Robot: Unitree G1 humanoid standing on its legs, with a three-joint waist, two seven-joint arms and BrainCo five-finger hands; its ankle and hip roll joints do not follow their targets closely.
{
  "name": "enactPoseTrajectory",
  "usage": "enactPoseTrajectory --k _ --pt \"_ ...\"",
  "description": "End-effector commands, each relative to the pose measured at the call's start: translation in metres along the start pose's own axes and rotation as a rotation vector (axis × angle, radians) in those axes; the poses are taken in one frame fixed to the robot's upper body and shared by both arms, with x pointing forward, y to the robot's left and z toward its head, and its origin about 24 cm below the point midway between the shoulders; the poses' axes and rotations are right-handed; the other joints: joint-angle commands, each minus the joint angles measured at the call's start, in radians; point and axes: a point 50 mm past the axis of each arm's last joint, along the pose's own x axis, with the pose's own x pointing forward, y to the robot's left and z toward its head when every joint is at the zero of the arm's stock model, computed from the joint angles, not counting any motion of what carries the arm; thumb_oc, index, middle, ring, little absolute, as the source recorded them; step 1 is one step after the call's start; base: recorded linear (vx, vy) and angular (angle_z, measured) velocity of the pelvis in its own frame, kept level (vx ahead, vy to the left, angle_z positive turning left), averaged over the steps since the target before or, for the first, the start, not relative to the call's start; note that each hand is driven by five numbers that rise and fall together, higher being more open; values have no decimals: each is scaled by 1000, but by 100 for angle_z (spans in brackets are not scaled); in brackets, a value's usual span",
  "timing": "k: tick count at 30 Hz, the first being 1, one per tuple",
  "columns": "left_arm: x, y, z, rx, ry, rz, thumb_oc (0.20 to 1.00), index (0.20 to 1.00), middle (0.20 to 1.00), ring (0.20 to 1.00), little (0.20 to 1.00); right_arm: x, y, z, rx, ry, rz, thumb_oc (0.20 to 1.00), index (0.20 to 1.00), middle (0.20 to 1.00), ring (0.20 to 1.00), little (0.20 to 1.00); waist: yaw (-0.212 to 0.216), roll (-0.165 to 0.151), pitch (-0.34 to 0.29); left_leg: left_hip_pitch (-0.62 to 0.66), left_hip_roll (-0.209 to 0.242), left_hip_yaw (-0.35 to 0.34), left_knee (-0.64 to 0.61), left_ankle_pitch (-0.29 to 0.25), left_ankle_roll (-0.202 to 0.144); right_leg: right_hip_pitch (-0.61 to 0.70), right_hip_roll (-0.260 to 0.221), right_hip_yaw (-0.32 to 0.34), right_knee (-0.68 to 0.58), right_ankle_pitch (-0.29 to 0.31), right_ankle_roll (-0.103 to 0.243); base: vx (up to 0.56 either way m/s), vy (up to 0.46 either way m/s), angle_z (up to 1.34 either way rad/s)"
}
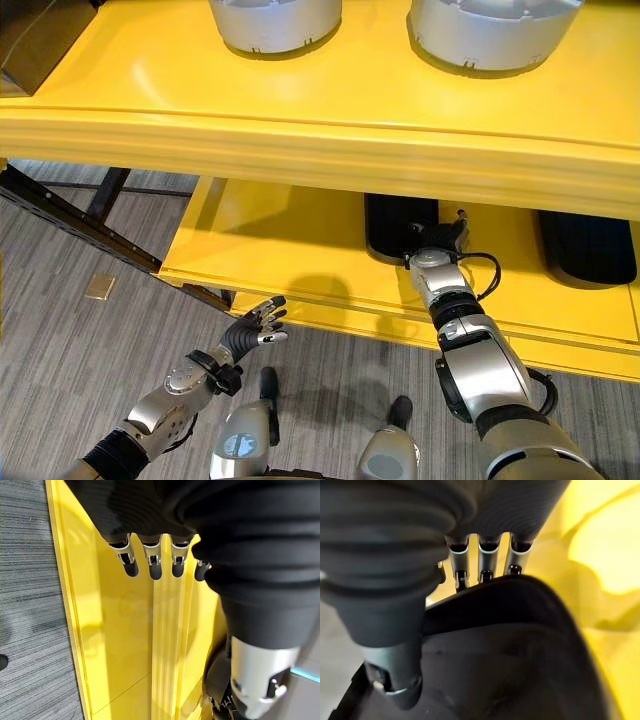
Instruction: Move parts from the plastic box to the shelf.
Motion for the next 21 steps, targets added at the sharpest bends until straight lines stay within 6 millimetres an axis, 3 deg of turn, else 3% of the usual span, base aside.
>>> enactPoseTrajectory --k 1,10,16,21 --pt "0 -11 10 6 -87 -53 1000 1000 1000 1000 1000 2 -4 21 72 -34 -11 1000 1000 1000 1000 1000 10 -14 -15 30 0 50 57 -32 27 -62 11 27 161 -60 -53 0 0 0" --pt "-3 -11 6 3 -72 -46 1000 1000 1000 1000 1000 -3 3 8 107 1 20 1000 1000 1000 1000 1000 1 -19 -29 44 1 53 52 -35 28 -52 16 37 152 -60 -53 21 3 -3" --pt "-8 -4 1 -23 -85 11 1000 1000 1000 1000 1000 -14 16 -13 114 5 152 1000 1000 1000 1000 1000 -16 -31 -46 56 2 59 51 -42 29 -41 22 52 135 -57 -53 28 1 -1" --pt "-11 0 0 -25 -86 24 1000 1000 1000 1000 1000 -20 21 -17 120 -9 176 1000 1000 1000 1000 1000 -25 -30 -48 56 3 62 49 -43 29 -44 23 60 132 -55 -52 15 8 -7"
